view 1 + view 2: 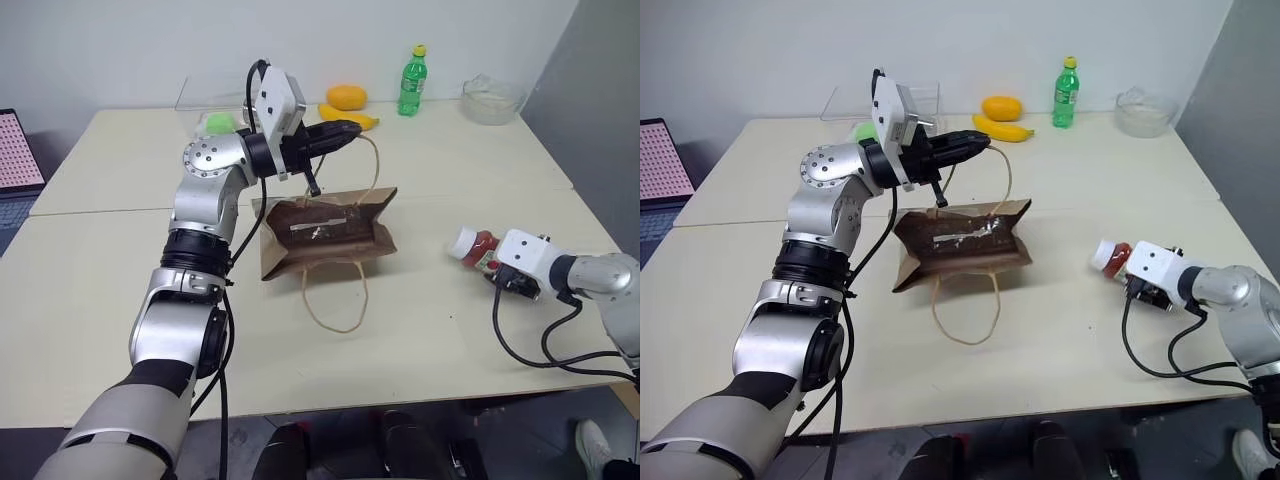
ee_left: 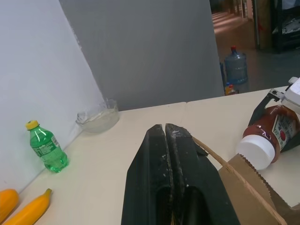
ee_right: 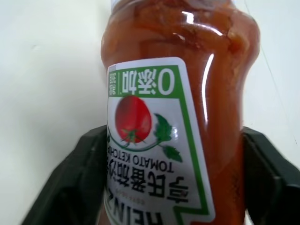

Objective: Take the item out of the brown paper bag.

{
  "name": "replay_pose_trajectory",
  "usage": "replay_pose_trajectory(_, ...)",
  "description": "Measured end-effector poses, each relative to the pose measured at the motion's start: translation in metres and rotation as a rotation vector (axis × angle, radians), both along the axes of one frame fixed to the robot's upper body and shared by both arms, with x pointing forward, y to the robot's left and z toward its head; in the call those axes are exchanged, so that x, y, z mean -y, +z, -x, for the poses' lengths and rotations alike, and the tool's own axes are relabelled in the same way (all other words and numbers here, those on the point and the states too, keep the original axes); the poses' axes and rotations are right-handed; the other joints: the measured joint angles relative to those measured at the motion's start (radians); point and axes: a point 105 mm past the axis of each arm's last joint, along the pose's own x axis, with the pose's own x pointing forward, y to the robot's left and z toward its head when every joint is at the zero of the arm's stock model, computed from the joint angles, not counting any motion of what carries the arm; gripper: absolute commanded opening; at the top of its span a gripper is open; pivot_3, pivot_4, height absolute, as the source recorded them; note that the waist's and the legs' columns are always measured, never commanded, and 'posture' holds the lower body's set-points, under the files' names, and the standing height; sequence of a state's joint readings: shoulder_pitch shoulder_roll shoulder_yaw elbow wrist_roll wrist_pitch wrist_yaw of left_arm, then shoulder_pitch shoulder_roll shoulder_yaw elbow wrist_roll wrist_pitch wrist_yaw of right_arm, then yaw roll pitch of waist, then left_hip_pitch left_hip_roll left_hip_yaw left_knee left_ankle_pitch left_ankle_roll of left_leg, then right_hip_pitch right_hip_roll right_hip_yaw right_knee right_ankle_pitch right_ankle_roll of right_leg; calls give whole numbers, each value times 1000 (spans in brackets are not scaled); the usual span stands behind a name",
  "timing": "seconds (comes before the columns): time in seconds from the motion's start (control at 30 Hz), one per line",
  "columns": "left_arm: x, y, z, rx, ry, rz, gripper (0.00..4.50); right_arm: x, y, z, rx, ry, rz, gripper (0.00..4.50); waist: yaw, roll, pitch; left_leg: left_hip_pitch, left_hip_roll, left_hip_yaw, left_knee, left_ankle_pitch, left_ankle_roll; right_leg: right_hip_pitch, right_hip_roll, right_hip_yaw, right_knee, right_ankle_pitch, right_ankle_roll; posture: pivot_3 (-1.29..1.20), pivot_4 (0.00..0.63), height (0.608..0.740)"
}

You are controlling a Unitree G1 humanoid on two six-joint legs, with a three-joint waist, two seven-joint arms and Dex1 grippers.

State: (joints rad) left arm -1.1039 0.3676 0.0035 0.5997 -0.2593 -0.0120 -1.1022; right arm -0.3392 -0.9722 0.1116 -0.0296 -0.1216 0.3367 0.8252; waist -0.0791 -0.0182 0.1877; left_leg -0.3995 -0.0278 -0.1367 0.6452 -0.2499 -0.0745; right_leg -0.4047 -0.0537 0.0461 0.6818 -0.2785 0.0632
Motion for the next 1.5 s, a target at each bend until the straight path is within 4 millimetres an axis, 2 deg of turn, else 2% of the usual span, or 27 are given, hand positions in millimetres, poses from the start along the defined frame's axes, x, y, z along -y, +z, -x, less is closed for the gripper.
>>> replay_pose_trajectory(0.17,0,0,0,0,-2,0,0,4,4,7,-34,-11,-47,4483,2,0,0,0,0,0,0,0,0,0,0,0,0,0,0,0,150,740)
replay_pose_trajectory(0.23,0,-1,0,-1,-2,-2,0,6,17,12,-18,-21,-81,4483,5,0,0,0,0,0,0,0,0,0,0,0,0,0,0,0,150,740)
replay_pose_trajectory(0.33,1,-2,-1,-9,-6,-2,0,0,50,25,52,-21,-185,4483,7,0,0,0,0,0,0,0,0,0,0,0,0,0,0,0,150,740)
replay_pose_trajectory(0.4,0,-4,-4,-27,-2,-2,0,-20,66,42,81,18,-312,4483,12,0,0,0,1,-1,0,0,0,0,1,-1,0,0,0,0,150,740)
replay_pose_trajectory(0.43,0,-4,-5,-30,0,-2,0,-28,68,48,80,35,-349,4483,13,0,0,0,1,-2,0,0,0,1,1,-1,0,0,0,0,150,740)
replay_pose_trajectory(0.53,0,-3,-14,-38,25,-13,0,-70,70,73,82,105,-579,4483,20,-1,0,-1,1,-2,0,0,0,1,1,-1,1,0,0,0,150,740)
replay_pose_trajectory(0.6,0,1,-18,-31,33,-18,0,-95,68,87,70,148,-666,4483,21,-1,0,-1,-1,-1,1,0,0,1,0,-1,1,0,0,0,150,740)
replay_pose_trajectory(0.7,-3,5,-24,-20,58,-47,673,-122,71,87,135,133,-806,4500,19,-2,-1,0,0,-1,1,0,0,1,1,-1,1,1,1,0,150,740)
replay_pose_trajectory(0.83,-4,8,-24,-3,40,-112,1892,-149,76,79,177,141,-875,4500,19,-2,-1,0,0,-1,0,0,0,0,1,-1,1,1,1,0,150,740)
replay_pose_trajectory(1.1,-35,12,-15,4,39,-184,4389,-157,69,66,176,137,-874,4500,16,-2,-1,0,0,-2,0,0,0,0,1,-1,0,1,1,0,150,740)
replay_pose_trajectory(1.33,-68,13,8,-36,92,-99,4389,-154,75,54,225,168,-882,4500,9,-2,-1,0,1,-2,0,0,0,0,1,-1,1,1,1,0,150,740)
replay_pose_trajectory(1.5,-90,5,30,-56,297,96,4389,-151,80,47,302,180,-915,4500,6,-1,-2,1,3,-2,0,0,0,0,1,0,0,1,1,0,150,740)
